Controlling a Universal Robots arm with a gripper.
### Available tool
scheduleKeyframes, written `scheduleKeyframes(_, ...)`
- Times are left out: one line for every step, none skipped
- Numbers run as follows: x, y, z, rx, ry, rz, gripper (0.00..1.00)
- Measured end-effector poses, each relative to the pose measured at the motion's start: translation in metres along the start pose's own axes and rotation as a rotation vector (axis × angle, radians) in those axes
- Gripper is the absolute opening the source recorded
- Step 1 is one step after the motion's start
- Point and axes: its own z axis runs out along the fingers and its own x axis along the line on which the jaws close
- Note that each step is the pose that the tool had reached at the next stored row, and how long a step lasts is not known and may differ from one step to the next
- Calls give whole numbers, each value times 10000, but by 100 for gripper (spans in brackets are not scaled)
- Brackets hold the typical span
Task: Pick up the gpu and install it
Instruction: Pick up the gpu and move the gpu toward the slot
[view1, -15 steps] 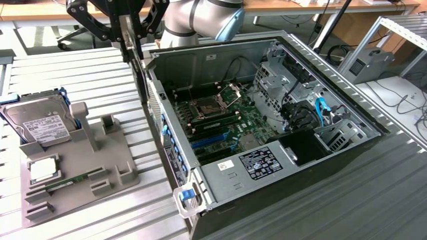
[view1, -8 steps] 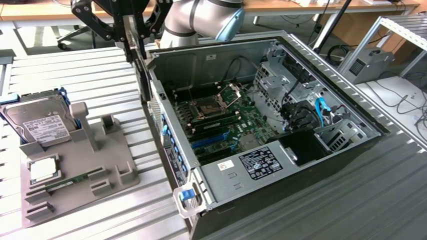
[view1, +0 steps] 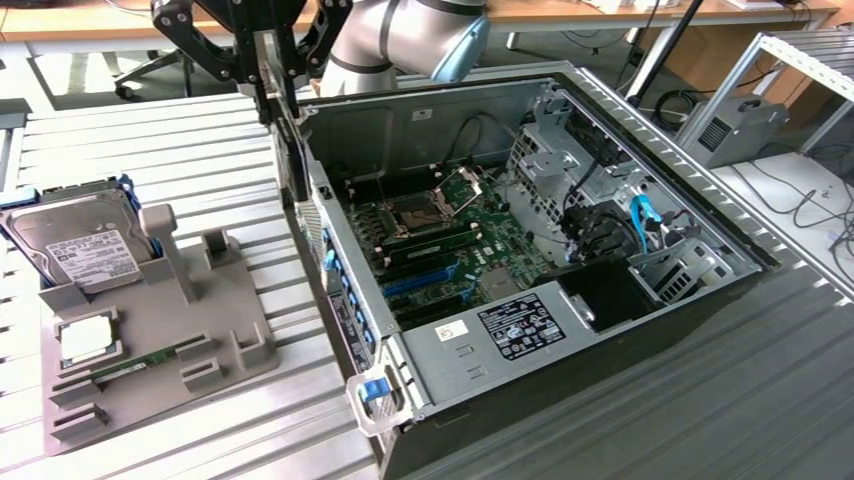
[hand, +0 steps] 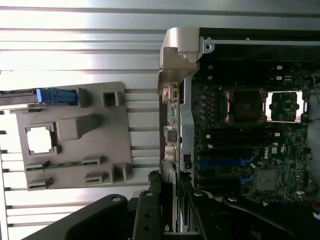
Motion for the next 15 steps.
scheduleKeyframes(-6, 0, 1, 1, 1, 0, 26)
scheduleKeyframes(-13, 0, 2, 1, 1, 0, 26)
scheduleKeyframes(-22, 0, 4, 1, 1, -1, 26)
scheduleKeyframes(-28, 0, 5, 1, 1, 0, 26)
scheduleKeyframes(-35, 1, 6, 1, 1, 0, 26)
scheduleKeyframes(-42, 1, 8, 0, 0, 0, 26)
scheduleKeyframes(-48, 1, 9, 0, 1, 0, 26)
scheduleKeyframes(-54, 1, 10, 1, 1, 0, 26)
scheduleKeyframes(-61, 1, 12, 1, 0, 0, 26)
scheduleKeyframes(-68, 1, 13, 1, 1, 0, 26)
scheduleKeyframes(-74, 1, 14, 1, 1, 0, 26)
scheduleKeyframes(-82, 2, 16, 1, 1, 0, 26)
scheduleKeyframes(-89, 2, 17, 0, 1, 0, 26)
scheduleKeyframes(-97, 2, 19, 1, 1, 0, 26)
scheduleKeyframes(-104, 2, 20, 1, 1, -1, 26)
